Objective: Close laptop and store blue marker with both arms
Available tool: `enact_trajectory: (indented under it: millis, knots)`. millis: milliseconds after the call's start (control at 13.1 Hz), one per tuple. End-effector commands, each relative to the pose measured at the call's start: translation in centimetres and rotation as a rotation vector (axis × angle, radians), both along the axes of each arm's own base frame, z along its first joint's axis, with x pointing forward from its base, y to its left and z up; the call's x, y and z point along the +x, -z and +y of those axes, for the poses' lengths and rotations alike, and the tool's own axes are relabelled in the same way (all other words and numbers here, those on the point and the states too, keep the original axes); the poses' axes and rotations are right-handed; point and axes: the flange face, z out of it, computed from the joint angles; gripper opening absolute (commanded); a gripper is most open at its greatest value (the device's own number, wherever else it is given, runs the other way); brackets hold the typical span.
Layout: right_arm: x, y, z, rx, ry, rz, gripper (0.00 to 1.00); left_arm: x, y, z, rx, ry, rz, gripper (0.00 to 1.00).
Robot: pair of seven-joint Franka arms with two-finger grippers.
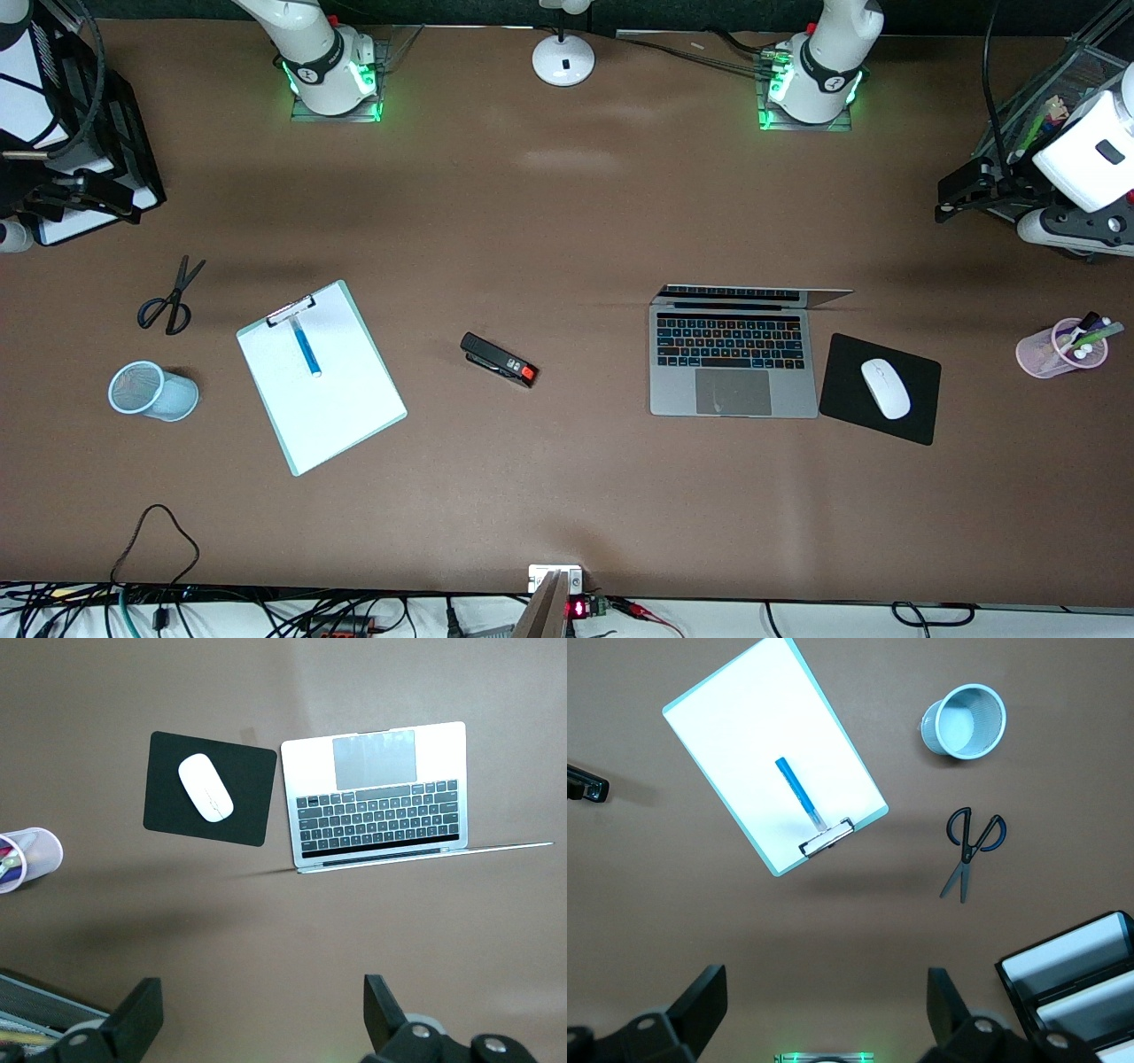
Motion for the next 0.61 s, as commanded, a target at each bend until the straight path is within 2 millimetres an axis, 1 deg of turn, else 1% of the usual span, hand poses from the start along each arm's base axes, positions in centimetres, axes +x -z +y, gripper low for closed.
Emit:
enact_trajectory:
  millis: [0,153,306,459,535]
  knots:
    - [-0.8,-0.6,0.3,0.015,-0.011,-0.002,1.00,-0.5,-0.3,0.1,-0.011,0.005,0.000,1.00]
    - [-0.7,-0.5,0.1,0.014,-0.006,-0.005,1.00,-0.5,-0.3,0.2,-0.011,0.004,0.001,1.00]
    - [0.1,0.6,0.2,0.029,-0.004,0.003,1.00,-0.5,-0.3,0.1,-0.011,0.004,0.001,1.00]
    - [0.4,1.3,0.5,0.033,-0.010,0.017,1.00,-0.5,-0.2,0.0,-0.009,0.007,0.001,1.00]
    - [0.9,2.5,0.7,0.030,-0.013,0.037,1.00,-0.3,0.0,-0.1,-0.010,0.008,0.000,1.00]
